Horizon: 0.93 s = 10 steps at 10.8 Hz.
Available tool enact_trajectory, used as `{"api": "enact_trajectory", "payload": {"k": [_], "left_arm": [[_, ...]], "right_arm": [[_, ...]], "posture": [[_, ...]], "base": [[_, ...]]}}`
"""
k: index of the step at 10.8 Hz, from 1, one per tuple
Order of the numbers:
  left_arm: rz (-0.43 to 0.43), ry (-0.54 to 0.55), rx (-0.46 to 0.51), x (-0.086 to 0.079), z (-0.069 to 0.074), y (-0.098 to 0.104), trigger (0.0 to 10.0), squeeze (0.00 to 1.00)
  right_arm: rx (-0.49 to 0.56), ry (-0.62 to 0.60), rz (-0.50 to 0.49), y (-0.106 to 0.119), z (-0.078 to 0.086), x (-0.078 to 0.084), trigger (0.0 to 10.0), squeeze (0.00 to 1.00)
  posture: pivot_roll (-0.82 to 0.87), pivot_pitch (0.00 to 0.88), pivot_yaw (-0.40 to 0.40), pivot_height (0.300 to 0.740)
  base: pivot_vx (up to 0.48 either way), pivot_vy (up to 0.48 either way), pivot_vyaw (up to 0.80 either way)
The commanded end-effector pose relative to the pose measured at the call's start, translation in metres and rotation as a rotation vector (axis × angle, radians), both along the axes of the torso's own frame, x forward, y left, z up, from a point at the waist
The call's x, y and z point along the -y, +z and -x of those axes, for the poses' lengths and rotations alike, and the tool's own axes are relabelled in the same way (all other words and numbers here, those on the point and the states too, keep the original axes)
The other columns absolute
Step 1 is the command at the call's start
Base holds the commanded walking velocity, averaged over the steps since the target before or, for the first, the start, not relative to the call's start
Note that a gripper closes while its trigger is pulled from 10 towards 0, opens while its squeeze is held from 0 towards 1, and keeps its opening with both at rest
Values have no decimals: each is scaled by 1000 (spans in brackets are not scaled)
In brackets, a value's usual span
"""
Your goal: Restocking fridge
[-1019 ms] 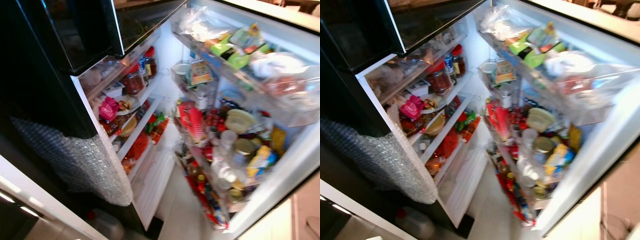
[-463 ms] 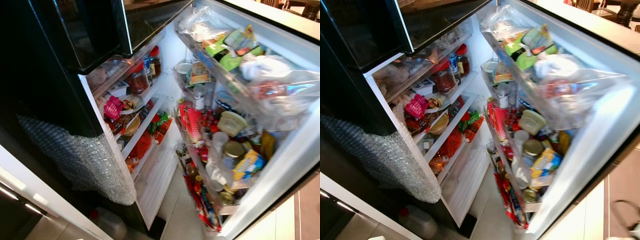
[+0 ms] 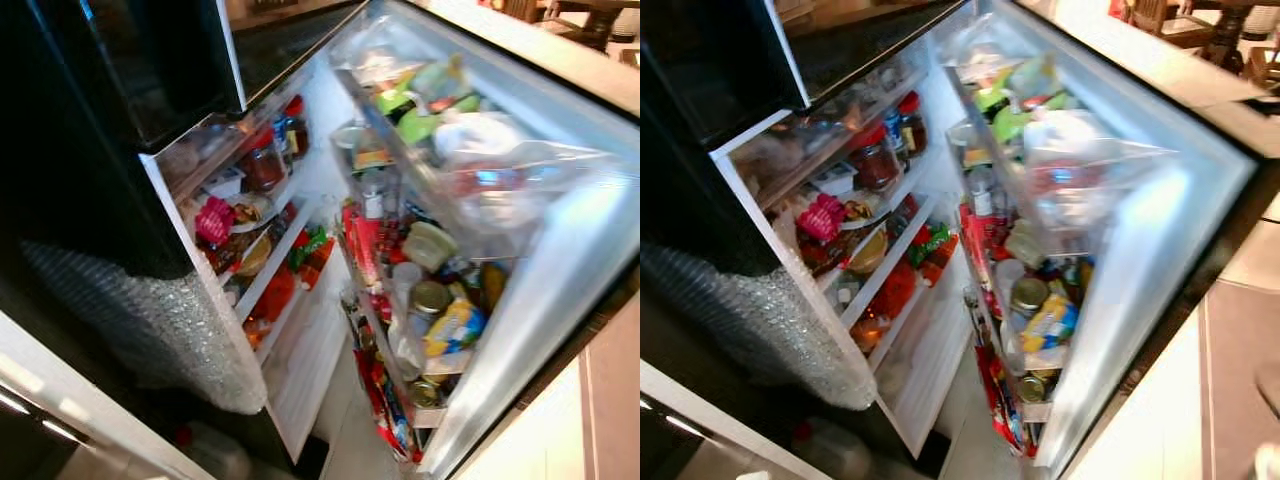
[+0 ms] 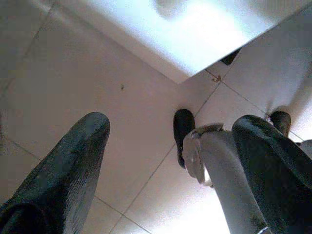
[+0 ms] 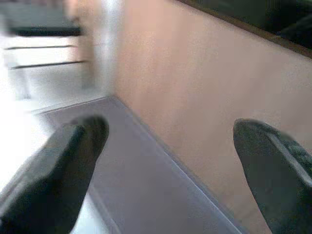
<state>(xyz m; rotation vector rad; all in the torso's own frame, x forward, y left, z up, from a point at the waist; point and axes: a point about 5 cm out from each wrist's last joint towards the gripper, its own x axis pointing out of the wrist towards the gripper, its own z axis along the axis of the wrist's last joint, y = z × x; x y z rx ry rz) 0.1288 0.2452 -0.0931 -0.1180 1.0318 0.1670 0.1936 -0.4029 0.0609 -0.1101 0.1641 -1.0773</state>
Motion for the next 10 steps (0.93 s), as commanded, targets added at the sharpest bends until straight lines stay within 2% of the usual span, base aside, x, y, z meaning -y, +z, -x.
{"api": "enact_trajectory", "payload": {"k": [1,2,3,4,5,6,8,9,10], "left_arm": [[-13,-12,-19,-5,4,0,10000,0],[-17,-28,-21,-5,4,0,10000,0],[-18,-36,-17,-5,3,1,10000,0],[-19,-34,-13,-5,2,1,10000,0],[-24,-45,-15,-5,2,1,10000,0],[-27,-60,-16,-6,1,1,10000,0],[-27,-58,-15,-6,1,2,10000,0],[-28,-62,-16,-7,0,2,10000,0],[-30,-69,-16,-7,0,2,10000,0]], "right_arm": [[7,145,-15,9,-16,-2,10000,0],[-92,301,-12,9,-28,-8,10000,0],[-121,466,67,23,-42,-14,10000,0],[-90,485,74,37,-47,-9,10000,0],[-99,608,89,43,-55,-19,10000,0],[-112,745,102,47,-63,-32,10000,0],[-27,918,27,52,-74,-58,10000,0],[-47,1055,26,51,-76,-76,10000,0],[-85,1169,32,49,-74,-87,10000,0]], "posture": [[-166,0,81,740],[-169,0,83,740],[-165,0,82,740],[-166,0,83,740],[-167,0,88,740],[-171,0,91,740],[-168,0,97,740],[-163,0,100,740],[-160,0,101,740]], "base": [[0,0,0],[0,0,0],[0,0,0],[0,0,0],[0,0,0],[0,0,0],[0,0,0],[0,0,0],[0,0,0]]}}
